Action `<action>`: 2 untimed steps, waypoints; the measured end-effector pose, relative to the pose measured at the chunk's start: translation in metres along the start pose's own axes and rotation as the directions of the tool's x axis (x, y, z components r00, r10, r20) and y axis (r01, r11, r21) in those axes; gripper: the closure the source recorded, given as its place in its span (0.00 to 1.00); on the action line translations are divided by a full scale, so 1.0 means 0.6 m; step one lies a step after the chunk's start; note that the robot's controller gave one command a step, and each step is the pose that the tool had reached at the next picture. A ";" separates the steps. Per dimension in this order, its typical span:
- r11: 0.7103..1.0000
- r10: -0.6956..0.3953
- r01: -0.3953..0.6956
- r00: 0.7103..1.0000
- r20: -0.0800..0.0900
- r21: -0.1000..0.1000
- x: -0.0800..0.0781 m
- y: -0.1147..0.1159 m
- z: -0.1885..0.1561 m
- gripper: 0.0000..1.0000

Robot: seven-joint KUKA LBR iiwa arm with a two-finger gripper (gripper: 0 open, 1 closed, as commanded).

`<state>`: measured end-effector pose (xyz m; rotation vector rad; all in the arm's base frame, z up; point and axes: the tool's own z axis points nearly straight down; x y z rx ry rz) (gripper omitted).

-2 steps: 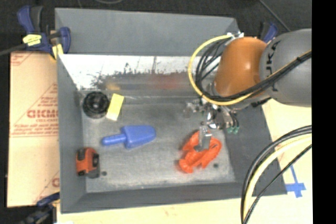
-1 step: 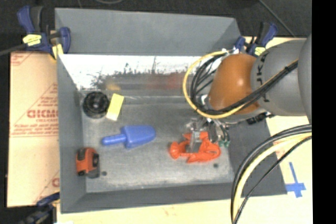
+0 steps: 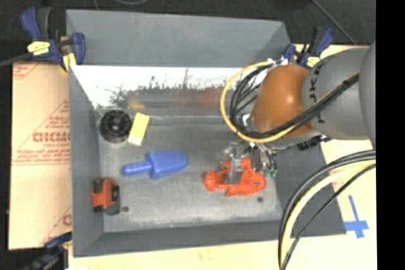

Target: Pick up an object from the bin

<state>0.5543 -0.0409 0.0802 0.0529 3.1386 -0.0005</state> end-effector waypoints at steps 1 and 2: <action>1.000 0.012 -0.012 1.000 -0.003 -0.002 -0.016 0.010 -0.071 1.00; 1.000 -0.004 0.004 1.000 0.001 -0.001 -0.011 0.030 -0.245 1.00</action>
Offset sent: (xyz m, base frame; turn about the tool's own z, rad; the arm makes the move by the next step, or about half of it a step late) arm 0.0059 0.0184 0.1464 0.0020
